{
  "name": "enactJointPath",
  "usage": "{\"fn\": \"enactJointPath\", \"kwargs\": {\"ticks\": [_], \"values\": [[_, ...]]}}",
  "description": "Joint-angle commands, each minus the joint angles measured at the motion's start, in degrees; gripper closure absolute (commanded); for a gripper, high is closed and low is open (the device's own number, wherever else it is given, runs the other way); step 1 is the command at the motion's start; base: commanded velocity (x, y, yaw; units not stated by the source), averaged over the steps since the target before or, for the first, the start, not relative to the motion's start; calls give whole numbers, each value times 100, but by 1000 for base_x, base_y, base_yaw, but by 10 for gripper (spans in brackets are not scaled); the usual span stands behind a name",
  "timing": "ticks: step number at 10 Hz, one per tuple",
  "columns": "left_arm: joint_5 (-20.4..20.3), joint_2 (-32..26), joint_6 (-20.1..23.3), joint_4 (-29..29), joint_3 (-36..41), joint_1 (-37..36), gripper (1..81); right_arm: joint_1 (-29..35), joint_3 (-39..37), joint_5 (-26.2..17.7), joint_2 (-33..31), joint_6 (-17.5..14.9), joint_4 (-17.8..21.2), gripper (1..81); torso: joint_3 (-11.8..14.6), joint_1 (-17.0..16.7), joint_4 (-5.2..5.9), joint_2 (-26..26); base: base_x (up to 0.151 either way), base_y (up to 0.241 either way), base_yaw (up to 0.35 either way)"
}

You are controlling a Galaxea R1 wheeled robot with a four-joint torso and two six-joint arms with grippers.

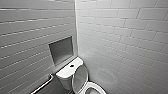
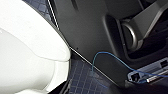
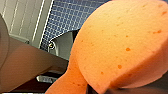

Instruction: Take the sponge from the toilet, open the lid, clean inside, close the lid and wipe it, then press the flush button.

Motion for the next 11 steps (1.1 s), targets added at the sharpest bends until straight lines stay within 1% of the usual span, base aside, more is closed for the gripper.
{"fn": "enactJointPath", "kwargs": {"ticks": [1,2,3,6,11], "values": [[148,92,4081,-4190,-36,-289,10,93,-82,-211,17,-1,-85,811,0,0,0,0,0,0,0],[122,136,4409,-4660,-45,-298,10,84,-144,-202,35,-1,-94,811,0,0,0,0,0,0,0],[95,188,4445,-4855,-141,-324,10,84,-222,-202,53,-1,-94,811,0,0,0,0,0,0,0],[95,276,4516,-4803,-151,-527,10,92,-372,-202,184,-10,-94,811,0,0,0,0,0,0,0],[95,356,4516,-4803,-142,-536,10,84,-566,-211,308,-19,-103,811,0,0,0,0,0,0,0]]}}
